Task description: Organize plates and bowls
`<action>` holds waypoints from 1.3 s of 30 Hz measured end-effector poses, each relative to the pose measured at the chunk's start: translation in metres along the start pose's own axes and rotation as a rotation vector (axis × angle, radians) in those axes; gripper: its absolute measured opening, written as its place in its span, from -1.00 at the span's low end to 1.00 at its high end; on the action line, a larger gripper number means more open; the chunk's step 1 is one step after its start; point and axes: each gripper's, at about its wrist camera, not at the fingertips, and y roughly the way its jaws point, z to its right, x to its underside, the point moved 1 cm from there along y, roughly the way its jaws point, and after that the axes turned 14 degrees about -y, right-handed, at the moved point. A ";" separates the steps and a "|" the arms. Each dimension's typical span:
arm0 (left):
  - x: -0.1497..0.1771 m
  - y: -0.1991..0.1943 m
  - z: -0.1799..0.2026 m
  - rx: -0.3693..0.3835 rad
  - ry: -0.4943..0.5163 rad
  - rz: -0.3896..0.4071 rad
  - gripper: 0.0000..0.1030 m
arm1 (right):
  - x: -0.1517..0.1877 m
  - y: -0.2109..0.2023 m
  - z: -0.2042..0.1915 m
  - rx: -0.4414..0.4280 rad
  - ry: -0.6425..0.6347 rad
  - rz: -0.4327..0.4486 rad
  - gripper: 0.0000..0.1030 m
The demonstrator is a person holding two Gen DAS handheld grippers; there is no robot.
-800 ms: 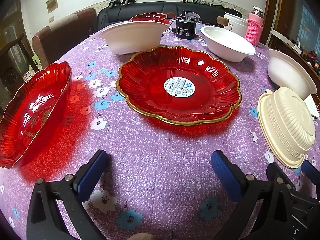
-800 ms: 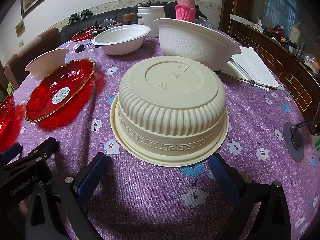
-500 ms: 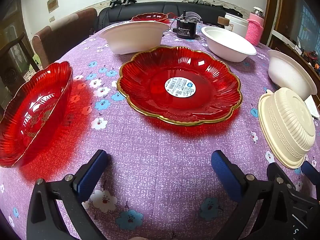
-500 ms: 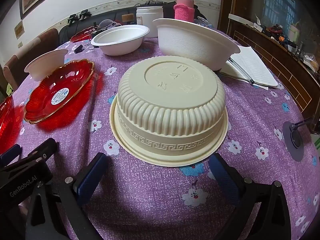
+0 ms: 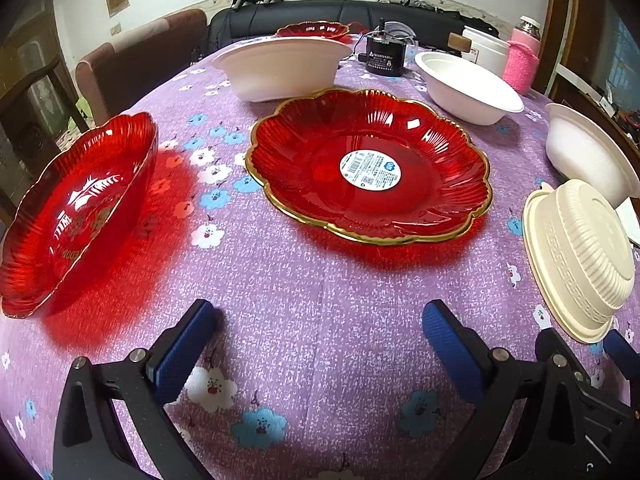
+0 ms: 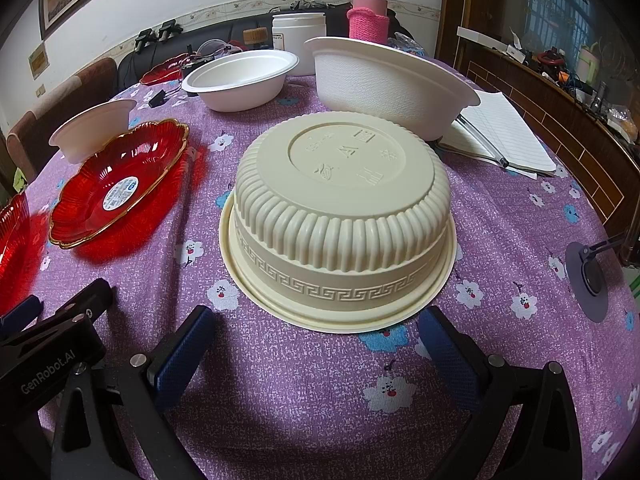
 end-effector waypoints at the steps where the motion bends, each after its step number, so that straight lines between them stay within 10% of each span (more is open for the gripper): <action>1: -0.001 0.000 0.000 0.000 0.004 -0.008 1.00 | 0.000 0.000 0.001 -0.001 0.001 0.001 0.99; 39: 0.006 -0.005 -0.003 0.005 -0.001 0.009 1.00 | -0.001 -0.001 0.001 -0.023 -0.014 -0.022 0.99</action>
